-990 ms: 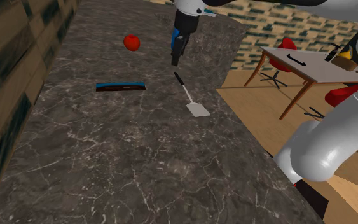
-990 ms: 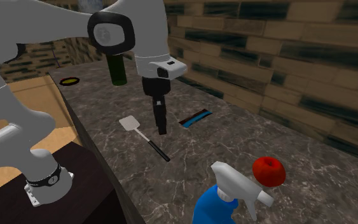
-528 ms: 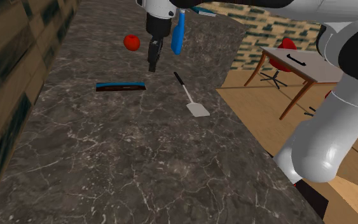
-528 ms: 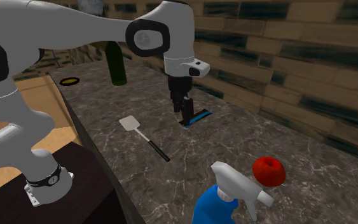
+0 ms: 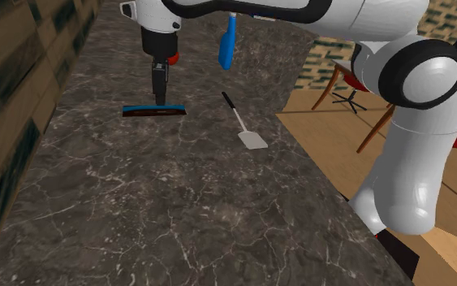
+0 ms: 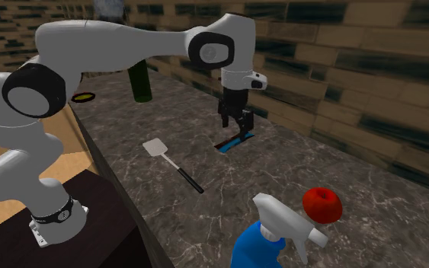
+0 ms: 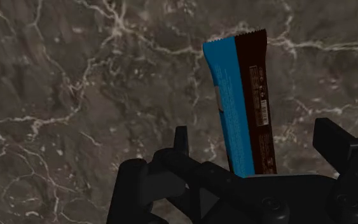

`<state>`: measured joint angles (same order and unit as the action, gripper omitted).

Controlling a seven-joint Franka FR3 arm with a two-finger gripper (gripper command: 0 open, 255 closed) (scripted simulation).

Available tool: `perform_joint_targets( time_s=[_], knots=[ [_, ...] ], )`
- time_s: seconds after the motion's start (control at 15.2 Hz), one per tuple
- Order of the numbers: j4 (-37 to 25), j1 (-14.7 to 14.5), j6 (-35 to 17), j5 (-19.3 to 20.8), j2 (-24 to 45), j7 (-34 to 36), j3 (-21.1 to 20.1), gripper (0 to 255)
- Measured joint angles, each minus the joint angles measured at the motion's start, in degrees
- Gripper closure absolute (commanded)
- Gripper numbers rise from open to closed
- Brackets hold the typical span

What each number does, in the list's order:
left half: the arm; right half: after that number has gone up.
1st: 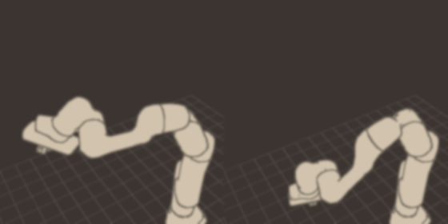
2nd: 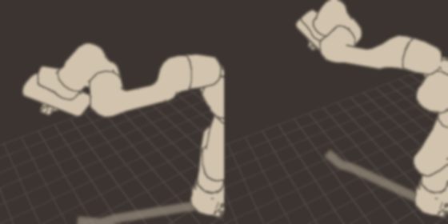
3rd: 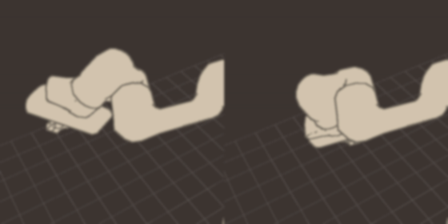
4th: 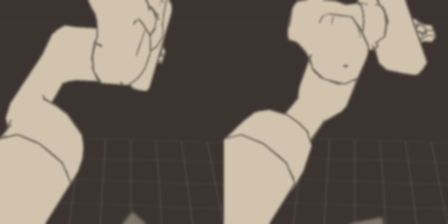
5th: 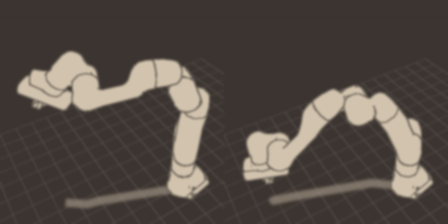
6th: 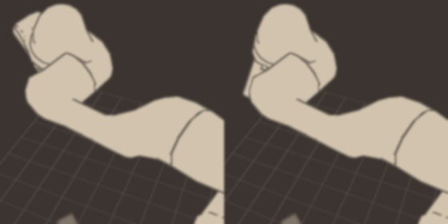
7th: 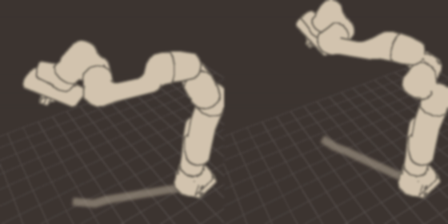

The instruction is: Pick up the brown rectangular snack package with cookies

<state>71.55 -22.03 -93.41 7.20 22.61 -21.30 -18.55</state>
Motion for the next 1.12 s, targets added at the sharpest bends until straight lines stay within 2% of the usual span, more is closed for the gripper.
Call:
perform_joint_targets(
  time_s=[0.13, 0.59, 0.66, 1.12],
  knots=[
    [-1.7, -0.8, 0.4, 0.4, 1.7, -0.7, -0.4, 0],
    [3.6, -0.4, -4.6, 0.3, 1.5, -1.0, -0.4, 0],
    [3.8, -0.4, -4.9, 0.3, 1.6, -0.9, -0.4, 255],
    [4.3, -0.2, -5.4, 0.3, 1.1, -1.0, -0.4, 255]
  ],
)
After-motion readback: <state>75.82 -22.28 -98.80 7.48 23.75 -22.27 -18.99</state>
